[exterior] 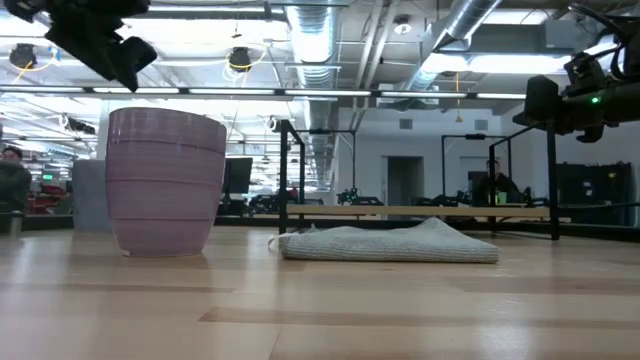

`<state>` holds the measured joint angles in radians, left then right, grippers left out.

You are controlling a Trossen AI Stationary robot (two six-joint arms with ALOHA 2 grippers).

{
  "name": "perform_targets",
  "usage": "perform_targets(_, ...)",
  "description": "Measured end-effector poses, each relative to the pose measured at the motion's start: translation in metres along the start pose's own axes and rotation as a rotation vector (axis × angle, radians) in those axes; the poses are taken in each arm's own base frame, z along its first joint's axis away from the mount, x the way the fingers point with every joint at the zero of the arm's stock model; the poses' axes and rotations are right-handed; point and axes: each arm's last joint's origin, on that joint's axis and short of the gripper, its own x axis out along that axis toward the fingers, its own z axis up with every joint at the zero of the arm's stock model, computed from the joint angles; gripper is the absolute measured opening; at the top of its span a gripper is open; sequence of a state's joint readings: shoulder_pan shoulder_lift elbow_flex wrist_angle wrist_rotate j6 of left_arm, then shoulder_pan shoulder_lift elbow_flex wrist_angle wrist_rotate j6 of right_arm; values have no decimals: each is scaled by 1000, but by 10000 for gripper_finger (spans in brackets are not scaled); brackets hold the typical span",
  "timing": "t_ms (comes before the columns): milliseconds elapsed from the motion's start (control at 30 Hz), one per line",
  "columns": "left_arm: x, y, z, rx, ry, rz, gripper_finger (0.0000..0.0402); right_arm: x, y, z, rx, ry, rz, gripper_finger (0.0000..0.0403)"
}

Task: Stack small to large cups/mugs on shelf
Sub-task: Put the light blue cup on the shelf

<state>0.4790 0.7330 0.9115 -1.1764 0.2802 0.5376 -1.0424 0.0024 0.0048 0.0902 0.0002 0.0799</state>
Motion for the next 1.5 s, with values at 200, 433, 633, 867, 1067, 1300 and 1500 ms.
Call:
perform_targets(200, 1, -5, -5, 34, 134, 69, 190, 0, 0, 0, 0, 0, 0, 55)
perform_targets(433, 1, -6, -5, -25, 140, 89, 190, 0, 0, 0, 0, 0, 0, 55)
perform_targets(633, 1, -6, -5, -49, 142, 95, 190, 0, 0, 0, 0, 0, 0, 55)
perform_targets(867, 3, -8, -13, 51, 296, 61, 190, 0, 0, 0, 0, 0, 0, 55)
perform_targets(1067, 11, -4, -11, 112, 365, 38, 190, 0, 0, 0, 0, 0, 0, 55)
perform_targets(1300, 28, 5, -4, 209, 468, -20, 190, 0, 0, 0, 0, 0, 0, 55)
perform_targets(1500, 45, 12, -1, 221, 584, -76, 186, 0, 0, 0, 0, 0, 0, 55)
